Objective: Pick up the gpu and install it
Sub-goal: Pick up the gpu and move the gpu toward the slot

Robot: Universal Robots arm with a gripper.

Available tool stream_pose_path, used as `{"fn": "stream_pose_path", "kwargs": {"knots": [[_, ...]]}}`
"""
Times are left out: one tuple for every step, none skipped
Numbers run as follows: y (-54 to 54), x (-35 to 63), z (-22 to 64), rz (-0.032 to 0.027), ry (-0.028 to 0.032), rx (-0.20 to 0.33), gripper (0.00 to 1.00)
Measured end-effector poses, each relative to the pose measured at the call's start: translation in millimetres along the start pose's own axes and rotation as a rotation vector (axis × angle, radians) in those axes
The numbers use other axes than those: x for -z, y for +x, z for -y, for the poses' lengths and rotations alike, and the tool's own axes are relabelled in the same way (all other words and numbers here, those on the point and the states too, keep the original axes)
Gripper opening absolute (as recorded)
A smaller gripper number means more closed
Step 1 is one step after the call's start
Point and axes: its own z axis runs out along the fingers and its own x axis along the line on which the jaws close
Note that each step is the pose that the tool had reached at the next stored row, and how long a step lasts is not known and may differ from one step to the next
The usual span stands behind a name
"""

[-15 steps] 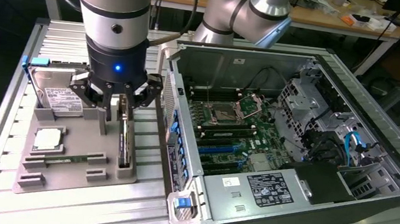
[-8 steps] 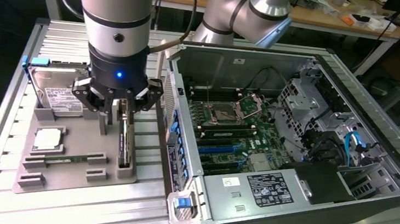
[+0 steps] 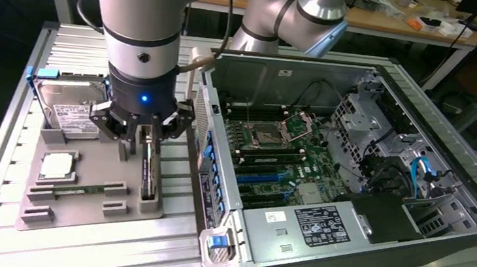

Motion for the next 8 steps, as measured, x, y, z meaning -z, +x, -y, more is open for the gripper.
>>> {"fn": "stream_pose_path", "kwargs": {"knots": [[-0.3,-1.8,0.1,0.0,0.0004,0.0,0.42],[-0.5,-3.4,0.2,-0.0001,0.0008,0.0,0.42],[-0.7,-5.0,0.3,-0.0002,0.0012,0.0,0.42],[-0.9,-6.5,0.4,-0.0001,0.0014,0.0,0.42],[-1.2,-8.2,0.5,-0.0002,0.0018,0.0,0.42],[-1.4,-9.7,0.6,-0.0002,0.0021,0.0,0.42],[-1.6,-11.2,0.7,-0.0002,0.0023,0.0,0.42],[-1.8,-12.8,0.8,-0.0002,0.0026,0.0,0.42]]}}
